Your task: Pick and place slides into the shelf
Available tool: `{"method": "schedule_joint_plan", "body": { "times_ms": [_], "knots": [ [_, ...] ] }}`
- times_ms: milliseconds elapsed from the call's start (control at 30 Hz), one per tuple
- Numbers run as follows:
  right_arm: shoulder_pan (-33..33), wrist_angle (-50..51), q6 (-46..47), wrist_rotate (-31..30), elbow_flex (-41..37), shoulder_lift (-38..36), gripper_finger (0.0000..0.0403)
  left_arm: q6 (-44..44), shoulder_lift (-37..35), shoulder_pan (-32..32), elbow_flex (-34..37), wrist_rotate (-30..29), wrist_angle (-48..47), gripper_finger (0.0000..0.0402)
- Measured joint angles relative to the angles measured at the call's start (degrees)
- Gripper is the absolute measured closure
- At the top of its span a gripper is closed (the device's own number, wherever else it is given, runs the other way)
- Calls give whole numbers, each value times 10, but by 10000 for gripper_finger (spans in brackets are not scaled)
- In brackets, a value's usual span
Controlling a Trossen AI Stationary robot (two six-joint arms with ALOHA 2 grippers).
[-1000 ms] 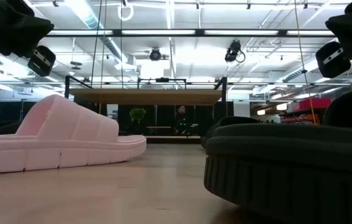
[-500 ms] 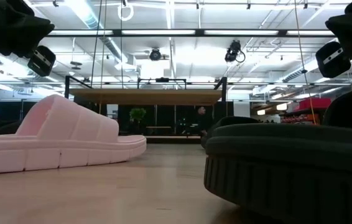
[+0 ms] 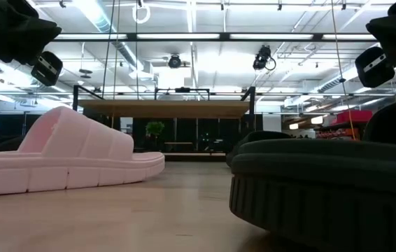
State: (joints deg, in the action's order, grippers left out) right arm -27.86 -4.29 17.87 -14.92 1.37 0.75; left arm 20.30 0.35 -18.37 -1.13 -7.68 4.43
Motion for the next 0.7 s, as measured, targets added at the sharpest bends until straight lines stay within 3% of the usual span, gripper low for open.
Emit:
{"method": "schedule_joint_plan", "body": {
  "times_ms": [367, 700],
  "knots": [
    [0, 0, 0, 0, 0, 0, 378, 0, 0, 0, 0, 0, 0, 378],
    [0, 0, 0, 0, 0, 0, 378, 0, 0, 0, 0, 0, 0, 365]
  ]
}}
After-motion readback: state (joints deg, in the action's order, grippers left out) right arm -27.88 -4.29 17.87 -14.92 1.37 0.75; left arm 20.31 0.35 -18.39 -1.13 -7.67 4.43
